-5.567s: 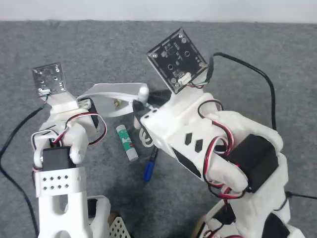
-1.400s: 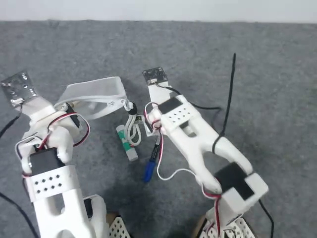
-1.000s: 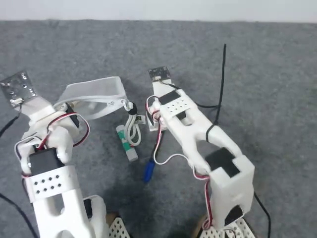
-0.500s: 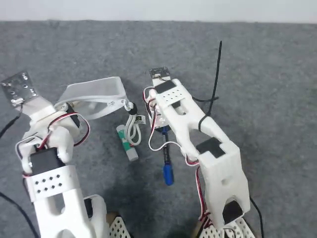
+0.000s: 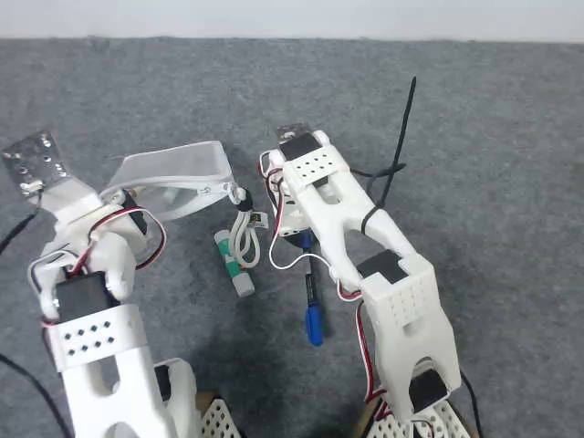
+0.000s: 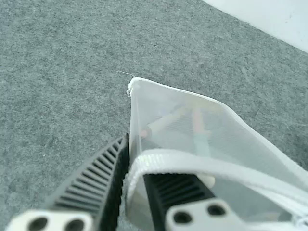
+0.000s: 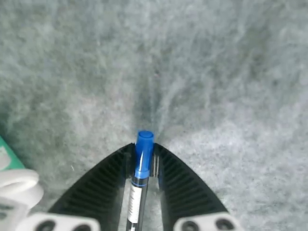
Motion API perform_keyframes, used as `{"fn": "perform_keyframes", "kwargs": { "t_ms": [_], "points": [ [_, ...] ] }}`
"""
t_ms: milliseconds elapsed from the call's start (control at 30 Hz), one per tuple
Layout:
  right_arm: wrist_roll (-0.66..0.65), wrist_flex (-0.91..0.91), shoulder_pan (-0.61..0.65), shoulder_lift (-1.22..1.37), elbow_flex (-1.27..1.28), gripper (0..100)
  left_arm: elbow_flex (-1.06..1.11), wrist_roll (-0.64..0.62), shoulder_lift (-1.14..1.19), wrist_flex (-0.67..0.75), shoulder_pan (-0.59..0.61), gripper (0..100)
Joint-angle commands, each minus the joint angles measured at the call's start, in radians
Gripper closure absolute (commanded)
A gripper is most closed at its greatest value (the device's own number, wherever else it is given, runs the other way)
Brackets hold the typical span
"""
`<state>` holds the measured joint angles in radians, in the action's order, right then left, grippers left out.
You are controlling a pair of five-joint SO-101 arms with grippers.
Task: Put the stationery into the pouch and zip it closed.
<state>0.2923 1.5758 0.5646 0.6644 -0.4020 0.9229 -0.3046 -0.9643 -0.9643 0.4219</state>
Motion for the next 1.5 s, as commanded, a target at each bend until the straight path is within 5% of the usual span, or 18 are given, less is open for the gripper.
{"fn": "perform_keyframes", "kwargs": {
  "t_ms": [0, 533, 1467],
  "points": [
    [0.008, 0.022, -0.001, -0.044, -0.054, 99.1, -0.051, -0.02, -0.008, 0.032, 0.002, 99],
    [0.008, 0.139, -0.01, -0.266, -0.054, 99.1, 0.041, 0.008, -0.353, -0.044, -0.17, 99],
    [0.006, 0.211, -0.001, -0.808, 0.169, 99.1, 0.022, 0.008, -0.17, 0.012, -0.166, 99]
  ]
}}
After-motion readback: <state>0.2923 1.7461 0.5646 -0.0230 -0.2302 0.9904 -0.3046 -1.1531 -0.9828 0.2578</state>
